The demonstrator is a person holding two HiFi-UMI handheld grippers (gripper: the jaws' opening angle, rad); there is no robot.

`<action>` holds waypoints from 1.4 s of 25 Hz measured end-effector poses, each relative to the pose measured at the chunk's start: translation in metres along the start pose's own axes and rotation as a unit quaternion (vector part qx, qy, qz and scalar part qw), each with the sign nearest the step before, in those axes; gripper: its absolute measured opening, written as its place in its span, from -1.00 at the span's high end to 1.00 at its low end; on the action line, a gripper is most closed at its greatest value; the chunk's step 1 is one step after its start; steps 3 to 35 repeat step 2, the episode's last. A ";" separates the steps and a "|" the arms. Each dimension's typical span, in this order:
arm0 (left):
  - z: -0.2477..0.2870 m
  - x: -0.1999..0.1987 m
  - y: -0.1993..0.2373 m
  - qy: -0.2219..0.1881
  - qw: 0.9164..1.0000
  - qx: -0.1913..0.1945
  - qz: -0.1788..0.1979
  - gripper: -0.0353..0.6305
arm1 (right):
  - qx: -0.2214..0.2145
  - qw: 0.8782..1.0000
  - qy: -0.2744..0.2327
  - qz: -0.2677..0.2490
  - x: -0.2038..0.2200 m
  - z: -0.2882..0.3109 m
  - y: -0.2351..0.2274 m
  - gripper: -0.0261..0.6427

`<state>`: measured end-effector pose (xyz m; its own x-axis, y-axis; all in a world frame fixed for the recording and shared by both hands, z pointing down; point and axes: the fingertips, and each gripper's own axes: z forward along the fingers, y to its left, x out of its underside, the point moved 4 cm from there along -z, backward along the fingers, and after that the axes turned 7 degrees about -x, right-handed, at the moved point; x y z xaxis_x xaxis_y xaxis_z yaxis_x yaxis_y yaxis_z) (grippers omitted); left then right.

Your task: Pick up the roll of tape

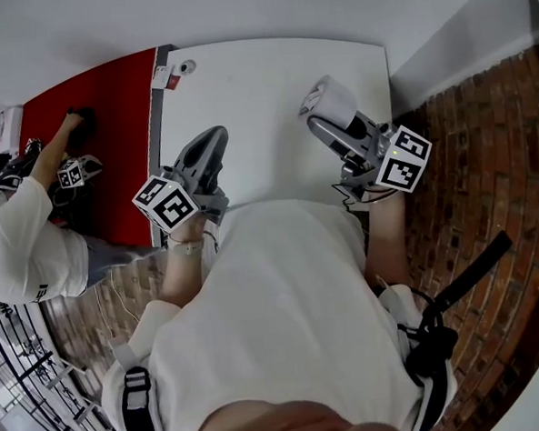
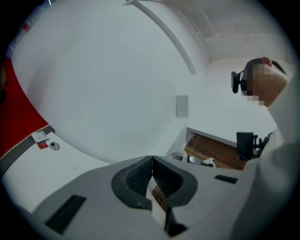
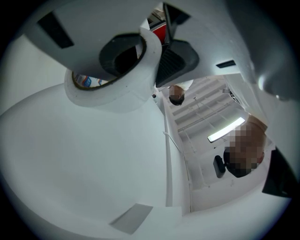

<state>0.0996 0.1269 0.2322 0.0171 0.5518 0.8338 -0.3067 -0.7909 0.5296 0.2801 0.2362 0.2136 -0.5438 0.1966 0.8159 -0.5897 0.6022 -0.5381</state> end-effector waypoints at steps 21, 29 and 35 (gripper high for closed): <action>0.001 0.001 0.000 0.002 1.000 -0.003 0.003 0.87 | 0.003 1.000 -0.002 0.002 0.001 -0.004 -0.001 0.59; 0.001 0.001 0.000 0.002 1.000 -0.003 0.003 0.87 | 0.003 1.000 -0.002 0.002 0.001 -0.004 -0.001 0.59; 0.001 0.001 0.000 0.002 1.000 -0.003 0.003 0.87 | 0.003 1.000 -0.002 0.002 0.001 -0.004 -0.001 0.59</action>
